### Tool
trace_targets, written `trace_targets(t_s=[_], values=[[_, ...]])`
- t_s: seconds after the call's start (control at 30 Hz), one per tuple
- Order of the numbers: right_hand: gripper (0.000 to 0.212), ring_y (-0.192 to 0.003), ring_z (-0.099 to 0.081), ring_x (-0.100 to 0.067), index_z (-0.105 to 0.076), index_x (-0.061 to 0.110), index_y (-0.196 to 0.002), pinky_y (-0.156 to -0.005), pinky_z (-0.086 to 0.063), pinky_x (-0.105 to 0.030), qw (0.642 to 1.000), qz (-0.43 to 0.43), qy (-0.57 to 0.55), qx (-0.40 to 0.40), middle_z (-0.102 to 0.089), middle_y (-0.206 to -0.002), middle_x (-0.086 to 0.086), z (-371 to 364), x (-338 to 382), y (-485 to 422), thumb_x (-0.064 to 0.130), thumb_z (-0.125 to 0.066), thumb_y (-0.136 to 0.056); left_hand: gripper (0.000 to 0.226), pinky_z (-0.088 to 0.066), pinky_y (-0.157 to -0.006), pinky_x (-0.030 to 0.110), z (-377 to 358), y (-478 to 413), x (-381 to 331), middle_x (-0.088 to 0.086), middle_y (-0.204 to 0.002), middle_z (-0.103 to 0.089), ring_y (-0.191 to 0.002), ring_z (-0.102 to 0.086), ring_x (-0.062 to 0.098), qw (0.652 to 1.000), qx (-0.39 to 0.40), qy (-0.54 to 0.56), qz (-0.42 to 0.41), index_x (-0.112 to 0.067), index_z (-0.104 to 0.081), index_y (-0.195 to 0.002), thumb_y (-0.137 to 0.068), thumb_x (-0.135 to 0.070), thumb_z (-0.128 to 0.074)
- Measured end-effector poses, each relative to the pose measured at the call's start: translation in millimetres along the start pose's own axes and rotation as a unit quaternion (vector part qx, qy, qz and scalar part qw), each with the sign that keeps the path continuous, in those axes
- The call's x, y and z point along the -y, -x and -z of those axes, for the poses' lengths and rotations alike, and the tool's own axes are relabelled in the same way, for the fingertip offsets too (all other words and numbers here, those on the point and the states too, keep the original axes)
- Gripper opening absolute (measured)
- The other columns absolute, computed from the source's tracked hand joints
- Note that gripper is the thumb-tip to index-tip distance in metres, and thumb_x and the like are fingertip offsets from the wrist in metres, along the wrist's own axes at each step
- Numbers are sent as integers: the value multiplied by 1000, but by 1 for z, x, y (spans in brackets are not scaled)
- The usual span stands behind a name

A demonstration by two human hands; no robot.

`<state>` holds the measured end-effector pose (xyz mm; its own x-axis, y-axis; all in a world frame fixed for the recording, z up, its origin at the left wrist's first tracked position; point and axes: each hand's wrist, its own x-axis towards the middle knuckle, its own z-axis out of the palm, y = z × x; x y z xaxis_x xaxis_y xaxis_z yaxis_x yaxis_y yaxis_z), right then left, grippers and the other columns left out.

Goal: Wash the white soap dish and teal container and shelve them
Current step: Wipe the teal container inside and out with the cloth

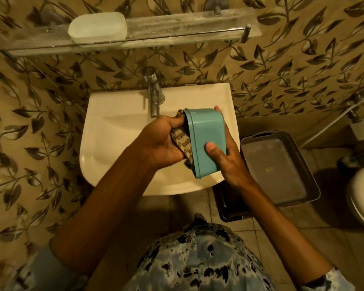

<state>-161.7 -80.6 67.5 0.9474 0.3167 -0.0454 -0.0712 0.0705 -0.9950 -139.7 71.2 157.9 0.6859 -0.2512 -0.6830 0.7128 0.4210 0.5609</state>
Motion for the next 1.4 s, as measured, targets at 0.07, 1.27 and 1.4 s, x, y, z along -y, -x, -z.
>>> trace_targets(t_s=[0.07, 1.27, 1.4], values=[[100, -102, -64, -3, -14, 15, -150, -75, -53, -17, 1000, 4, 11, -8, -56, -116, 7, 0, 0, 3, 63, -60, -75, 28, -55, -77, 38, -5, 1, 19, 9, -97, -68, -91, -65, 22, 998, 13, -1, -59, -11, -61, -106, -100, -19, -35], [49, -80, -66, -33, -68, 6, -93, -67, -57, -48, 858, -444, -260, 23, -67, -92, -19, 42, -17, -25, 49, -62, -70, 38, -39, -76, 37, 56, -79, 38, 2, -109, -68, -94, -59, 28, 117, -32, -900, -419, -23, -63, -110, -73, -18, -71], [48, -78, -66, -31, -65, 9, -101, -70, -56, -48, 866, -436, -247, 6, -67, -90, -15, 39, -31, -54, 51, -57, -80, 38, -49, -84, 41, 54, -99, 18, 9, -108, -70, -97, -62, 33, 390, -20, -878, -275, -21, -62, -114, -76, -21, -64]])
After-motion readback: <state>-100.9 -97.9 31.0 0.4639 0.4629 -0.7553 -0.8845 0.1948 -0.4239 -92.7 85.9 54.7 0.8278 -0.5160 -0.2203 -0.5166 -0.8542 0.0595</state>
